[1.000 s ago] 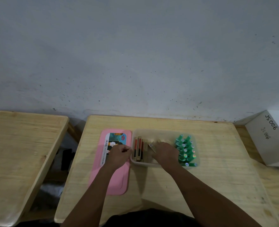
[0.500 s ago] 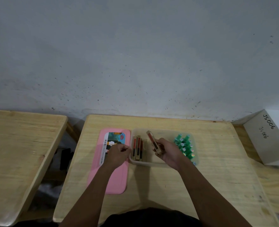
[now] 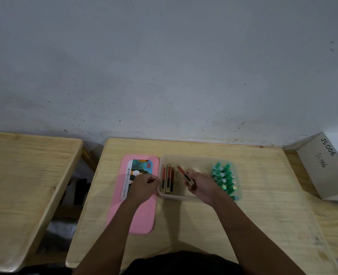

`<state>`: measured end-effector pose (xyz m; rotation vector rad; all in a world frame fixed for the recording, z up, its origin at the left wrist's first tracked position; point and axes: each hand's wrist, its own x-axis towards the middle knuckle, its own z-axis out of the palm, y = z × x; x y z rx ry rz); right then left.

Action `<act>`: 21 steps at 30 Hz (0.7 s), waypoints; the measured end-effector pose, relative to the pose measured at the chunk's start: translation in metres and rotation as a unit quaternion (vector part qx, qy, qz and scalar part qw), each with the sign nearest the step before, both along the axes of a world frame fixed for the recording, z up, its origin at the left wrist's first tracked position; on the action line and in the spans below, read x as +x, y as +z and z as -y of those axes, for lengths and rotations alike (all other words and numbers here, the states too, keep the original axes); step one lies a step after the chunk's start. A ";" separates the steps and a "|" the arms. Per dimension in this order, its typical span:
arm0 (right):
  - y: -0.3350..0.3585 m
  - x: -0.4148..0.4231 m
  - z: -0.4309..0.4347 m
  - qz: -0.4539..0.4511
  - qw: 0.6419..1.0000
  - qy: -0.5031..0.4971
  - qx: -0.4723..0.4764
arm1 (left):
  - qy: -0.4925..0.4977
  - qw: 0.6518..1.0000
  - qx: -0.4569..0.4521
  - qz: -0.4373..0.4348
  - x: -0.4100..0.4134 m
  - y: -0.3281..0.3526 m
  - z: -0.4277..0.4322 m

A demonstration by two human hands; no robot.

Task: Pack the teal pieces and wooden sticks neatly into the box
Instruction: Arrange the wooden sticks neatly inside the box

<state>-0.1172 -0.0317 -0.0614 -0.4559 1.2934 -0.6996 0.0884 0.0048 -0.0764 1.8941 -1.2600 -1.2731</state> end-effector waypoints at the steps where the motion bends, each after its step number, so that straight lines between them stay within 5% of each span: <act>1: -0.001 0.003 0.000 -0.023 1.000 0.008 -0.002 | 0.001 1.000 0.000 0.000 0.000 0.000 0.000; 11: 0.007 0.030 -0.002 -0.228 0.953 0.180 -0.084 | 0.001 1.000 0.006 0.003 0.001 0.000 -0.001; 21: -0.002 0.022 0.002 -0.188 0.968 0.142 -0.085 | -0.003 1.000 0.000 0.003 0.001 0.000 0.000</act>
